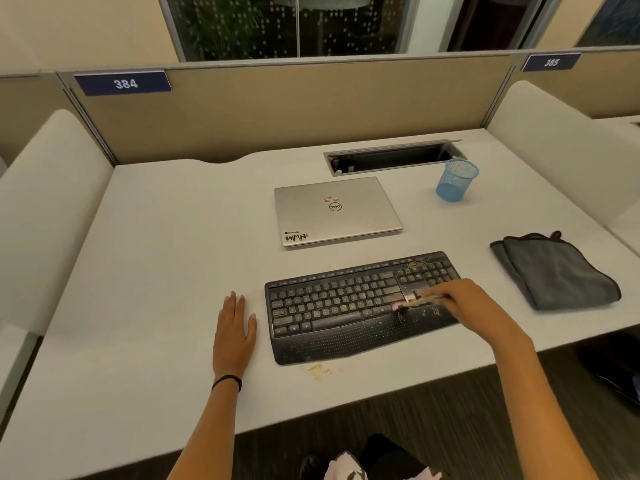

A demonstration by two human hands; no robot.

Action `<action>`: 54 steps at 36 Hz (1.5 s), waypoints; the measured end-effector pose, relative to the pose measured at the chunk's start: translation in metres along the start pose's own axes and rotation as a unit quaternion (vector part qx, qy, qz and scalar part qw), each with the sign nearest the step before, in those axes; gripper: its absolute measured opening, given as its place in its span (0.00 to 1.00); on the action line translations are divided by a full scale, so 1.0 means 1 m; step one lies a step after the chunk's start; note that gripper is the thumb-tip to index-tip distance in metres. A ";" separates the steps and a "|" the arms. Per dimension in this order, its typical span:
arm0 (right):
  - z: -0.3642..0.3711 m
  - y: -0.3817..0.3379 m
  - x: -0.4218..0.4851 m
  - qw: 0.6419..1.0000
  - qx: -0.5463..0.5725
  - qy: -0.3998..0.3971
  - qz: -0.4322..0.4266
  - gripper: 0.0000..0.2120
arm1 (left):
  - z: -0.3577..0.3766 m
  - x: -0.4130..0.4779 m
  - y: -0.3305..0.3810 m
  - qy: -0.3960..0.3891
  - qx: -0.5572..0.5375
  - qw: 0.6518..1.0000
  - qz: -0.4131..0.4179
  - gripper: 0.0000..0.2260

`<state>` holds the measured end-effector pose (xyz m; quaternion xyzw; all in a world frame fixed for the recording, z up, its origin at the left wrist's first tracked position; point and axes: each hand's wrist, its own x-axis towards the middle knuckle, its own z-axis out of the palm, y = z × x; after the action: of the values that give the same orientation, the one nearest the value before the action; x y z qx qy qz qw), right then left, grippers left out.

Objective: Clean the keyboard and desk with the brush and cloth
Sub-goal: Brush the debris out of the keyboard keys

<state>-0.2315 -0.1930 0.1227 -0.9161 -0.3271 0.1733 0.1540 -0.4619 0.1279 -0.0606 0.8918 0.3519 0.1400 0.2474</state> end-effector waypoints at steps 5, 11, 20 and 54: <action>-0.009 -0.010 -0.001 0.998 0.021 0.051 -0.019 0.13 | 0.002 -0.009 0.003 0.003 -0.004 1.000 -0.013 0.25; 0.003 -0.008 0.004 0.999 -0.038 0.005 -0.006 0.15 | 0.007 -0.022 0.006 -0.004 0.003 1.000 -0.030 0.26; -0.009 -0.002 -0.011 1.000 -0.010 -0.010 -0.024 0.14 | 0.011 -0.039 0.013 -0.002 0.015 0.999 -0.051 0.26; 0.027 -0.003 -0.040 0.994 -0.077 0.060 -0.050 0.15 | 0.011 -0.043 0.017 -0.011 0.049 0.998 -0.045 0.24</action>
<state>-0.2736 -0.2122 0.1086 -0.9162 -0.3754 0.0848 0.1113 -0.4782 0.0834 -0.0633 0.8875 0.3955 0.1013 0.2138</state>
